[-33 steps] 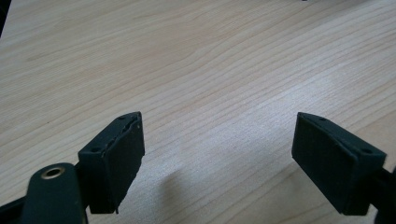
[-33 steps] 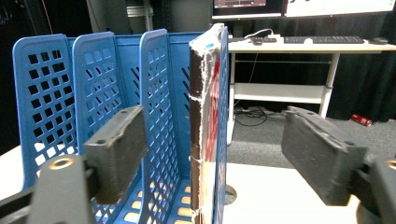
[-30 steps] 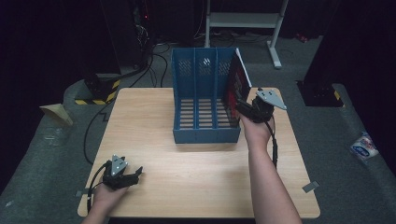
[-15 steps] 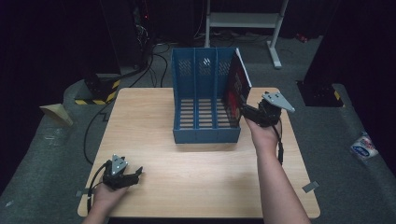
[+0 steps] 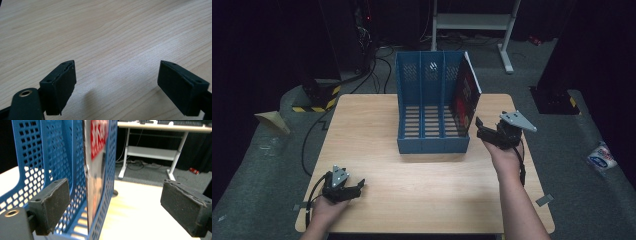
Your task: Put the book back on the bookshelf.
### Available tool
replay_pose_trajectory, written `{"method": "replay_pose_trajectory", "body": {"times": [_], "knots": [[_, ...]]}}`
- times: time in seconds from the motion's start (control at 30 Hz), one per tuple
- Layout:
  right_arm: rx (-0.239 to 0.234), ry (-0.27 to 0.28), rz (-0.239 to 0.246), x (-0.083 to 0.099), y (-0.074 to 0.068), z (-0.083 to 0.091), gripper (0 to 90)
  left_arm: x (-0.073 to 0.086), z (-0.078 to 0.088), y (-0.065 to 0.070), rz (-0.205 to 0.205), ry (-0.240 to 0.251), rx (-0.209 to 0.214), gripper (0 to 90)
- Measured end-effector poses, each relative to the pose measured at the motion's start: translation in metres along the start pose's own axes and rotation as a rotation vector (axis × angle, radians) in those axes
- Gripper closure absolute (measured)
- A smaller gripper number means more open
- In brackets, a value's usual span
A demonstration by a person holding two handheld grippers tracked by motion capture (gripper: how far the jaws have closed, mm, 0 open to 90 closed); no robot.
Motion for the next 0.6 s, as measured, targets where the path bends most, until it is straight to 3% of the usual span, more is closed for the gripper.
{"method": "replay_pose_trajectory", "body": {"times": [0.23,0.43,0.5,0.53,0.57,0.6], "knots": [[-0.001,-0.071,-0.024,0.046,0.012,0.016,8.7,0.000,0.000,0.000,0.005,-0.008,0.006,15.6],[0.028,-0.176,-0.021,0.100,0.024,0.026,9.0,0.000,-0.001,0.000,0.010,-0.017,0.000,15.6],[0.025,-0.249,-0.005,0.128,0.026,0.028,9.0,0.000,-0.002,0.000,0.011,-0.021,0.001,15.8],[0.025,-0.249,-0.005,0.128,0.026,0.028,9.0,0.000,-0.002,0.000,0.011,-0.021,0.001,15.9],[0.016,-0.326,0.022,0.146,0.025,0.029,8.9,0.000,-0.002,0.000,0.008,-0.023,-0.001,15.9],[0.006,-0.358,0.024,0.154,0.024,0.029,8.8,0.000,-0.002,0.001,0.010,-0.026,-0.002,15.9]]}}
Point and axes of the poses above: each handheld gripper's, and its own axes: z roughly backward along the jaws, x roughly out of its underside, y roughly to its right, the point moved 5 cm from there along -z, roughly forward along the jaws, and after that the axes turned 5 degrees about z, right-handed, at the moved point
